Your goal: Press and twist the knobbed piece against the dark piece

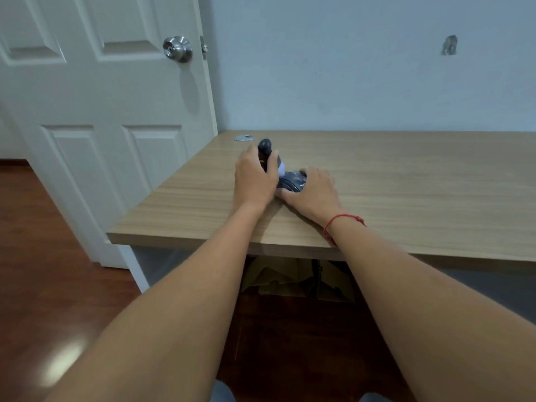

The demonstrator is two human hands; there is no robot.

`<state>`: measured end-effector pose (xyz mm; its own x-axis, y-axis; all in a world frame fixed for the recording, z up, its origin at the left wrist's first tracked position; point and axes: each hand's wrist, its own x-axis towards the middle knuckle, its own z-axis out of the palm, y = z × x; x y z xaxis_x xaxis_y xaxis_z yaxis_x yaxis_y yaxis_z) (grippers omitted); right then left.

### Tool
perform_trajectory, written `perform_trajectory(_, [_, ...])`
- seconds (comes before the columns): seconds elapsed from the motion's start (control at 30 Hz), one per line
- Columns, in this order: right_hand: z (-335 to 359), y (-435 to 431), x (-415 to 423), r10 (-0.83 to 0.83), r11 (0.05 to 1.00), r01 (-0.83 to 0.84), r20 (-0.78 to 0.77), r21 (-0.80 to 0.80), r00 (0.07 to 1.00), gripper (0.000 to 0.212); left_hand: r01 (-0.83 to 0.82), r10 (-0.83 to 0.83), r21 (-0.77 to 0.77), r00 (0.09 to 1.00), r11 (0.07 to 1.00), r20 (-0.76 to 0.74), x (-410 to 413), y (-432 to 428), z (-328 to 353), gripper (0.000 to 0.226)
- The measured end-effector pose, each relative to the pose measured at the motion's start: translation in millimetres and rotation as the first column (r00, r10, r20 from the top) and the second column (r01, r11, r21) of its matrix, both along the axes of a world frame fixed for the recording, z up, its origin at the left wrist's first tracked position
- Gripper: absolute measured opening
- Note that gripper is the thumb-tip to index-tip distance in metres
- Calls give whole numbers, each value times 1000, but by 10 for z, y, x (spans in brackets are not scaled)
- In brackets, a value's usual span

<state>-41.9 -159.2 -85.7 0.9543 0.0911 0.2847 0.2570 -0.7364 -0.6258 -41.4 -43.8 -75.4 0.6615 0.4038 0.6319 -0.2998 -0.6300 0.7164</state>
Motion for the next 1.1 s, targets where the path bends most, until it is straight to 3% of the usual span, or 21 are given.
perform_trajectory(0.13, [24, -36, -22, 15, 998, -15, 1, 62, 1000, 65, -100, 104, 35, 986, 994, -129, 48, 37, -53, 27])
perform_trajectory(0.33, [12, -48, -23, 47, 996, -49, 25, 77, 999, 54, -8, 9, -52, 1000, 999, 24, -7, 13, 8, 32])
perform_trajectory(0.53, [34, -66, -35, 80, 990, -79, -2, 116, 997, 65, -156, 162, 49, 973, 987, -165, 23, 36, -36, 29])
perform_trajectory(0.63, [90, -150, -56, 153, 977, -139, -77, 162, 985, 73, -165, 165, 11, 981, 986, -97, 6, 27, -12, 29])
perform_trajectory(0.77, [73, -225, -50, 162, 970, -142, -88, 195, 983, 78, -17, 27, -103, 994, 995, 105, -36, -6, 27, 32])
perform_trajectory(0.87, [36, -188, -62, 111, 975, -102, -32, 195, 993, 76, 23, -22, -7, 994, 1000, 111, -52, -42, 10, 35])
perform_trajectory(0.97, [-1, -156, -32, 85, 973, -86, 12, 212, 996, 51, -14, 11, 51, 997, 999, 70, -25, -8, -28, 32])
perform_trajectory(1.1, [-60, -137, 6, 64, 972, -70, 34, 223, 997, 54, -126, 129, 100, 991, 987, -21, 1, 30, -50, 28])
